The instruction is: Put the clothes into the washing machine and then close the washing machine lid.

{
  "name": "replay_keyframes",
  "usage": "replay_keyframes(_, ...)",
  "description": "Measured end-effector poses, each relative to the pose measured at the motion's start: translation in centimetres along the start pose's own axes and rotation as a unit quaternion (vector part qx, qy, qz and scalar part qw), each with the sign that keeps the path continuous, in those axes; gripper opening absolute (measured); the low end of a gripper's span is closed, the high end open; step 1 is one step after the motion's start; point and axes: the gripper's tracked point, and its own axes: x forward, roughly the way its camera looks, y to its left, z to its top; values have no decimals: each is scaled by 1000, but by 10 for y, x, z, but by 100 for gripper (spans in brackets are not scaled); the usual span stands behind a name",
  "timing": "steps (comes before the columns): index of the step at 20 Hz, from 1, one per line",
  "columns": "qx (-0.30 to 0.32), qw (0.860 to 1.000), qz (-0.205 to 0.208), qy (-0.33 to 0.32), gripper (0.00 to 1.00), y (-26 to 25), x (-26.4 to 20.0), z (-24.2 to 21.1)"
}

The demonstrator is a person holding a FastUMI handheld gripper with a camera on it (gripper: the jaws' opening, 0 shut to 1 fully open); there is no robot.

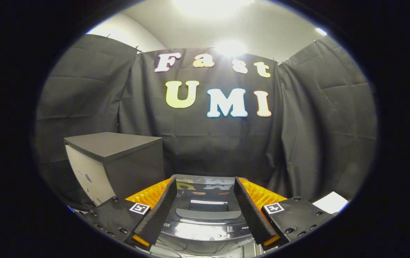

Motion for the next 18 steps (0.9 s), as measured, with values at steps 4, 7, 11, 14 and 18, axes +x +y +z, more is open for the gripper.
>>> replay_keyframes(4,44,999,-13,-17,100,-19,-44,1)
replay_keyframes(7,11,1000,-2,6,100,-26,-69,-16)
replay_keyframes(11,-15,1000,16,10,99,-33,-106,-25)
replay_keyframes(14,10,1000,21,9,100,-35,-130,-33)
replay_keyframes(18,22,999,33,3,100,-35,-146,-36)
